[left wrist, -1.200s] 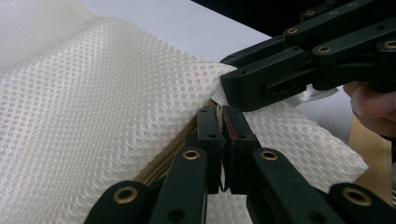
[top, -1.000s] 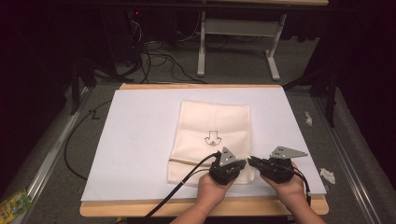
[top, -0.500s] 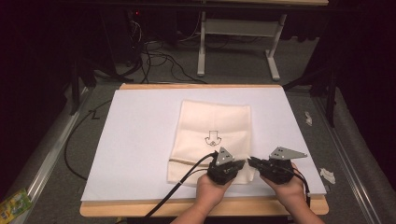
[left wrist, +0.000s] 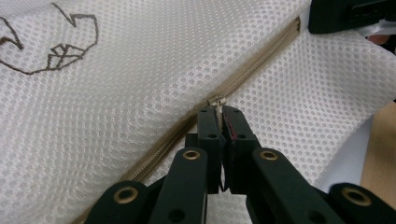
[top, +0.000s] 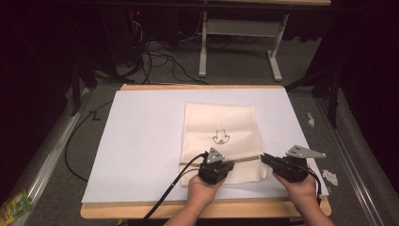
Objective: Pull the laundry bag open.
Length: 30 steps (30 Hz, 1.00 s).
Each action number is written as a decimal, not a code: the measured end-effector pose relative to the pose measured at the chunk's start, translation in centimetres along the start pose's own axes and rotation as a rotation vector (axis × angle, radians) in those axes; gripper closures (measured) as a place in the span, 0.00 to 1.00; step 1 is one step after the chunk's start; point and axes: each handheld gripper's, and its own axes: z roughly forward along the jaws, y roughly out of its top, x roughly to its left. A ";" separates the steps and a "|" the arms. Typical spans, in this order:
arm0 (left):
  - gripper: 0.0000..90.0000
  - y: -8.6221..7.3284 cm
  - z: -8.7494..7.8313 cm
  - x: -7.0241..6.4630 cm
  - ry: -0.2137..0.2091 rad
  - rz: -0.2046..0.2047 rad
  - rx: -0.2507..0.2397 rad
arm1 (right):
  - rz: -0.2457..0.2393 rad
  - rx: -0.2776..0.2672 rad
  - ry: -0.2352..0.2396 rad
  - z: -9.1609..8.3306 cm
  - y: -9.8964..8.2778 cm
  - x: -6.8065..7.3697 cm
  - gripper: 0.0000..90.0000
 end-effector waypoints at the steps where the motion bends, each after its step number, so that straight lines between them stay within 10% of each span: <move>1: 0.98 0.0 -0.2 0.1 0.004 0.003 0.005 | 0.001 0.005 -0.009 0.0 -0.1 0.1 0.96; 23: 0.97 -2.2 -8.2 5.8 0.101 0.038 0.076 | 0.019 0.009 -0.041 -0.3 -0.3 -0.5 0.95; 30: 0.97 -3.5 -9.8 7.8 0.138 -0.007 0.070 | 0.036 0.007 -0.074 -0.6 -0.3 -1.1 0.95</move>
